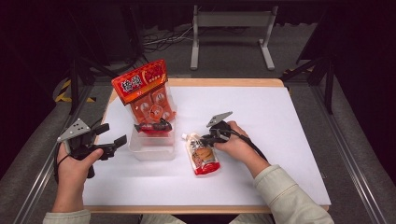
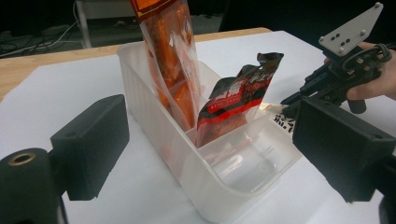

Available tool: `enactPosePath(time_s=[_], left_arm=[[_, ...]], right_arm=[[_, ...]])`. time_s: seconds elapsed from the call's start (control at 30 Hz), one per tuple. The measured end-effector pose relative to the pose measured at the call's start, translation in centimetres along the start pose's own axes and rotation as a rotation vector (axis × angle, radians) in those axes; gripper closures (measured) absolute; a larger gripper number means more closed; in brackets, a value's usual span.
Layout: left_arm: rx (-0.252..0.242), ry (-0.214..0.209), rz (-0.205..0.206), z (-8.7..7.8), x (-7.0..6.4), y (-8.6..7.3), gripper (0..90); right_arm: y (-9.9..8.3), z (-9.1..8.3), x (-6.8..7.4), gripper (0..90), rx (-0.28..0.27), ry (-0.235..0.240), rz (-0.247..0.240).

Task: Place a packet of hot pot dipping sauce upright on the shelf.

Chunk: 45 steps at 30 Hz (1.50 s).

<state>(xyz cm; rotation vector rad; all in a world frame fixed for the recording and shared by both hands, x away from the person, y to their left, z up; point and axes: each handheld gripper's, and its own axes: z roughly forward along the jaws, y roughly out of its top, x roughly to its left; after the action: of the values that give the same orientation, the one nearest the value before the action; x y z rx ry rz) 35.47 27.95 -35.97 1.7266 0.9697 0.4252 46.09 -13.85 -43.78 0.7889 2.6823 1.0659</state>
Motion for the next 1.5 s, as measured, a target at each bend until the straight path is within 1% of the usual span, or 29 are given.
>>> enactPosePath(time_s=[0.07,0.17,0.23,0.33,0.47,0.5,0.57,0.63,0.73,0.83,0.93,1.0,1.03,1.1,1.2,1.4,1.47,1.5], left_arm=[[0.001,0.002,-0.002,0.0,0.0,0.0,11.7],[0.001,0.0,0.001,0.1,0.0,0.0,11.7],[0.002,-0.001,0.001,0.1,0.0,0.0,11.7],[0.005,-0.006,0.002,0.2,-0.2,0.0,11.7],[0.007,-0.014,0.01,0.4,-0.4,0.1,11.8],[0.007,-0.014,0.01,0.4,-0.4,0.1,11.8],[0.005,-0.014,0.011,0.4,-0.4,0.2,11.7],[0.002,-0.013,0.006,0.3,-0.4,0.2,11.8],[-0.001,-0.013,0.009,0.2,-0.4,0.3,11.7],[-0.001,-0.019,0.011,0.4,-0.5,0.3,11.7],[0.001,-0.025,0.014,0.5,-0.6,0.4,11.7],[0.001,-0.024,0.014,0.5,-0.6,0.4,11.7],[-0.001,-0.023,0.015,0.5,-0.6,0.4,11.7],[-0.002,-0.025,0.015,0.4,-0.7,0.5,11.7],[-0.002,-0.032,0.022,0.5,-0.8,0.6,11.7],[-0.009,-0.056,0.033,0.5,-1.1,0.7,11.6],[-0.01,-0.065,0.029,0.6,-1.2,0.7,11.5],[-0.012,-0.068,0.033,0.6,-1.2,0.7,11.4]], right_arm=[[0.1,-0.1,0.1,86.7,0.002,-0.007,-0.018],[0.2,-0.3,0.2,87.9,0.0,-0.011,-0.032],[0.4,-0.5,0.2,88.2,-0.008,-0.011,-0.029],[0.7,-1.3,0.4,88.7,-0.043,-0.006,-0.024],[1.1,-2.7,0.7,89.0,-0.088,0.013,-0.003],[1.1,-2.7,0.7,89.0,-0.088,0.013,-0.003],[1.3,-3.5,0.8,89.1,-0.105,0.021,-0.004],[1.4,-4.1,1.0,89.3,-0.113,0.026,0.008],[1.6,-4.9,1.1,89.4,-0.139,0.052,0.02],[1.7,-5.7,1.5,89.5,-0.158,0.072,0.023],[1.9,-6.5,2.0,89.7,-0.177,0.088,0.014],[1.9,-6.8,2.2,89.8,-0.181,0.094,0.014],[2.1,-7.2,2.5,89.9,-0.184,0.106,0.016],[2.3,-7.9,3.1,90.0,-0.194,0.122,0.005],[2.5,-8.8,4.1,90.0,-0.207,0.133,-0.026],[2.9,-9.7,5.2,90.0,-0.211,0.14,-0.064],[3.2,-10.0,5.6,90.0,-0.221,0.141,-0.078],[3.3,-10.2,5.7,90.0,-0.225,0.143,-0.083]])
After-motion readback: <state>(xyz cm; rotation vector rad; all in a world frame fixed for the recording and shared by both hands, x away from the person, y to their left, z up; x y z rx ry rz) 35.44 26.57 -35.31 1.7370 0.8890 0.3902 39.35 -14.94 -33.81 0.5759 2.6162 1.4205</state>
